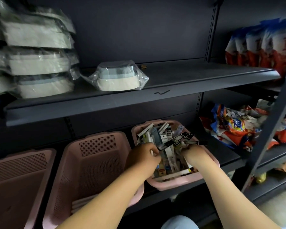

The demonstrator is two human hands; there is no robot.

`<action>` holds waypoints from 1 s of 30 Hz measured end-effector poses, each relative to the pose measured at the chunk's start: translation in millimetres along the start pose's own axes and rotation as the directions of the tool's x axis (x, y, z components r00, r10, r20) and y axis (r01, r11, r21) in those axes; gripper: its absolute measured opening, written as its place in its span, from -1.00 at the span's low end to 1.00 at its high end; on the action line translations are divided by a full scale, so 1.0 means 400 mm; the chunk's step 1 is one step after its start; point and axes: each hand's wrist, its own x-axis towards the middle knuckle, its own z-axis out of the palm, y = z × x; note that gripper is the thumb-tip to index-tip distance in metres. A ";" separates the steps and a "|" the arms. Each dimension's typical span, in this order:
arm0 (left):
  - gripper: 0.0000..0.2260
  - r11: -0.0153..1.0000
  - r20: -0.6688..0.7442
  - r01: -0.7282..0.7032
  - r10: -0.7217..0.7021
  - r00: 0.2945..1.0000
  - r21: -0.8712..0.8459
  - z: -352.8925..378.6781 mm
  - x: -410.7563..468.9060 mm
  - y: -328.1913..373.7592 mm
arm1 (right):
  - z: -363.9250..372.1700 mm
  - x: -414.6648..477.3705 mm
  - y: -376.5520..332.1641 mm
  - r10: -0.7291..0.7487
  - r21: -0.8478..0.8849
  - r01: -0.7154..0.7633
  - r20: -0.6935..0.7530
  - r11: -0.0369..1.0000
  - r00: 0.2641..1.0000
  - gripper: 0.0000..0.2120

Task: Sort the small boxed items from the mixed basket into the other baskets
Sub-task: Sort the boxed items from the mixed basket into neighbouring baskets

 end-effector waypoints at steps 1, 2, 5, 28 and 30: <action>-0.89 1.000 -0.020 -0.007 0.007 1.000 -0.013 -0.007 0.001 -0.008 | -0.001 0.005 0.008 -0.005 0.112 0.008 -0.020 0.994 1.000 -0.69; -0.86 1.000 -0.040 -0.019 0.018 0.999 -0.022 -0.014 0.002 -0.017 | -0.009 0.001 0.012 -0.015 0.194 0.021 -0.032 0.981 0.999 -0.70; -0.78 0.995 -0.071 -0.069 0.064 0.995 -0.077 -0.032 0.001 -0.048 | -0.034 -0.006 0.022 -0.032 0.309 0.051 -0.068 0.950 0.997 -0.75; -0.62 0.941 -0.015 -0.058 0.056 0.998 -0.332 -0.254 -0.065 -0.345 | 0.227 -0.169 -0.362 -0.421 0.795 0.189 0.090 0.577 0.903 -0.75; -0.67 0.970 -0.029 -0.025 0.019 0.999 -0.242 -0.282 -0.070 -0.376 | 0.237 -0.160 -0.365 -0.415 0.831 0.168 0.082 0.531 0.906 -0.75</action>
